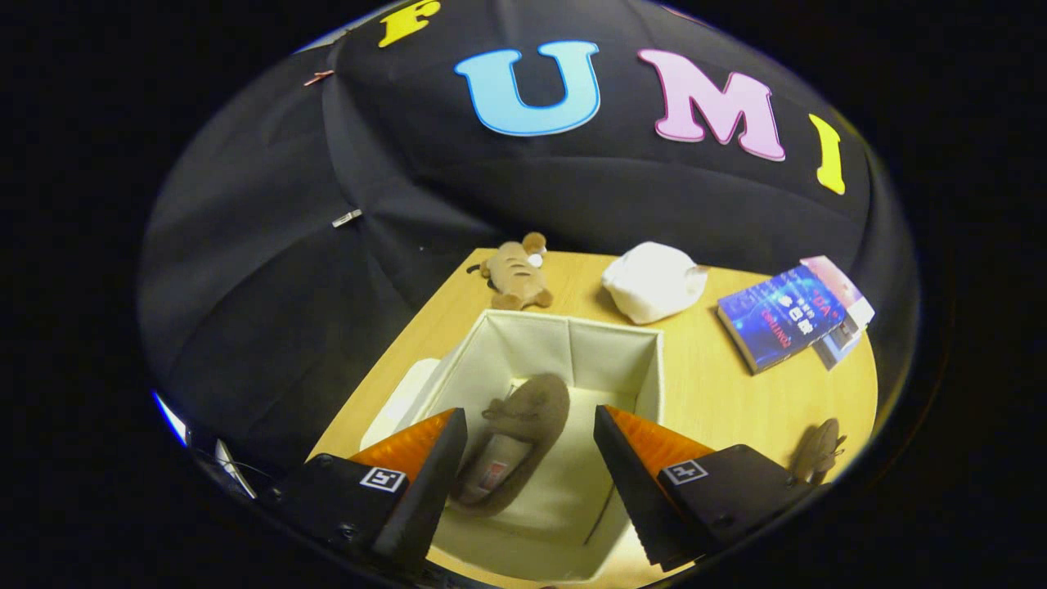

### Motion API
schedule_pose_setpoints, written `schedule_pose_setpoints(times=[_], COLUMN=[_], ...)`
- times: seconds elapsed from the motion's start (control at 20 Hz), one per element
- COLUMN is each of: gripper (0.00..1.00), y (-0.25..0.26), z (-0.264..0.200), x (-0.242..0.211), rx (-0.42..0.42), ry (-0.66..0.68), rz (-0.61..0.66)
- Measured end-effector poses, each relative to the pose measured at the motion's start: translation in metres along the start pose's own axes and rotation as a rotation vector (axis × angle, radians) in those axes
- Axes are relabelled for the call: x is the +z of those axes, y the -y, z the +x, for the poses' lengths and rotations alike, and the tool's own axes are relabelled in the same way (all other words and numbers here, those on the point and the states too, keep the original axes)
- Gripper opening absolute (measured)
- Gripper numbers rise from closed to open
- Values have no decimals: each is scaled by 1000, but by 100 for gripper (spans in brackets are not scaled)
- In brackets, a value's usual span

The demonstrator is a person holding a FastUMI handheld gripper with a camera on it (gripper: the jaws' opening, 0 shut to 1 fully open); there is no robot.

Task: Open the storage box then place both shoes into the box .Put the left shoe in first, then the right shoe, with the right side of both shoes facing outward in a uniform manner.

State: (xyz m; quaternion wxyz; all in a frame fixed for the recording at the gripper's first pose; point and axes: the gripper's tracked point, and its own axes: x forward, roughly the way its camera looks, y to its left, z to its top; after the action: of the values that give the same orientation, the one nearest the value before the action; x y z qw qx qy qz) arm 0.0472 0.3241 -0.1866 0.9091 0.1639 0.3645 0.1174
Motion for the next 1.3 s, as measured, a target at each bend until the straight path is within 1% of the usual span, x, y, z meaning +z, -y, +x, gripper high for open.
schedule_pose_setpoints(times=[0.2, 0.35, 0.55, 0.7, 0.8, 0.9, 0.95, 1.05, 1.1, 1.15, 1.3], gripper=[97, 97, 97, 96, 93, 95, 97, 97, 97, 97, 97], y=[35, 73, 134, 201, 234, 267, 284, 316, 321, 333, 362], z=[-43, -75, -110, -126, -135, -142, -148, -157, -163, -165, -164], x=[17, 19, 13, 13, -4, -26, -41, -75, -102, -119, -155], rx=[-1, -34, -114, -224, -285, -335, -364, -416, -436, -454, -496], ry=[90, 133, 163, 191, 175, 139, 117, 57, 22, -10, -85], rz=[-88, -114, -104, -142, -141, -109, -102, -83, -73, -57, -19])
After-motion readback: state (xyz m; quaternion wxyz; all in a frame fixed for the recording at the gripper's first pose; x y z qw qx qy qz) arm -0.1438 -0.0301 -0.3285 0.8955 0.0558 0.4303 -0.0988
